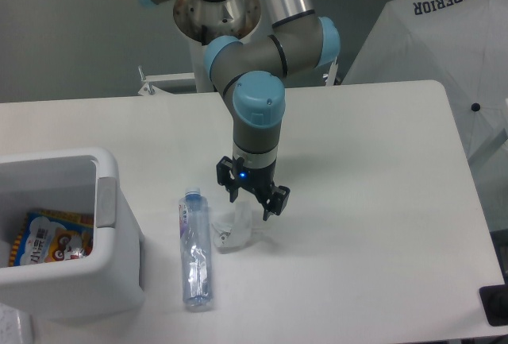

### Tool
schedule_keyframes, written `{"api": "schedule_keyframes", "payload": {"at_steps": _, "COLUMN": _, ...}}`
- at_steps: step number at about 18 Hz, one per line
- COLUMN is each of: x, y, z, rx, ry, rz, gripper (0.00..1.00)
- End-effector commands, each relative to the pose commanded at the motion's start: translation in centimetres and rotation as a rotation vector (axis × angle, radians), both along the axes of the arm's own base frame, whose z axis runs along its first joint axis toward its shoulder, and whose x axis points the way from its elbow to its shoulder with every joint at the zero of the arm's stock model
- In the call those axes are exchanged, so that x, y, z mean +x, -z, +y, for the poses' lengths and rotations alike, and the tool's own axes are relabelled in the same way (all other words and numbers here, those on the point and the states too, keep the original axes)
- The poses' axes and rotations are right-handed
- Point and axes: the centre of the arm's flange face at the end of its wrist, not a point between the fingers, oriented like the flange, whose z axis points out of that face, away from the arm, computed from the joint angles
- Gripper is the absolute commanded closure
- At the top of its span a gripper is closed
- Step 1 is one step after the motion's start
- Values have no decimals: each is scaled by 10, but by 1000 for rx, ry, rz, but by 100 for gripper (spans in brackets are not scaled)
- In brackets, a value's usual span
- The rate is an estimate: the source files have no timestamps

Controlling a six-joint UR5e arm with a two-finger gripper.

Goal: Place the trash in the trash can
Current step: 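Lower the gripper onto the wrapper and close on it, then lift the wrapper and carry it over the white bin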

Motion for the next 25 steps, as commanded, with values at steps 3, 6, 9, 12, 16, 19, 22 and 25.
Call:
{"api": "schedule_keyframes", "payload": {"at_steps": 3, "x": 4, "y": 0, "z": 2, "rx": 0, "ry": 8, "rz": 0, "gripper": 39}}
{"api": "schedule_keyframes", "payload": {"at_steps": 6, "x": 4, "y": 1, "z": 3, "rx": -1, "ry": 8, "rz": -1, "gripper": 49}}
{"api": "schedule_keyframes", "payload": {"at_steps": 9, "x": 4, "y": 1, "z": 3, "rx": -1, "ry": 5, "rz": -2, "gripper": 75}}
{"api": "schedule_keyframes", "payload": {"at_steps": 12, "x": 4, "y": 0, "z": 3, "rx": 0, "ry": -4, "rz": -3, "gripper": 97}}
{"api": "schedule_keyframes", "payload": {"at_steps": 16, "x": 4, "y": -5, "z": 4, "rx": 9, "ry": -11, "rz": 0, "gripper": 100}}
{"api": "schedule_keyframes", "payload": {"at_steps": 19, "x": 0, "y": -23, "z": 6, "rx": 39, "ry": -13, "rz": 19, "gripper": 100}}
{"api": "schedule_keyframes", "payload": {"at_steps": 22, "x": -5, "y": -59, "z": 8, "rx": 107, "ry": -31, "rz": 43, "gripper": 100}}
{"api": "schedule_keyframes", "payload": {"at_steps": 25, "x": -18, "y": -106, "z": 3, "rx": 205, "ry": -65, "rz": 68, "gripper": 100}}
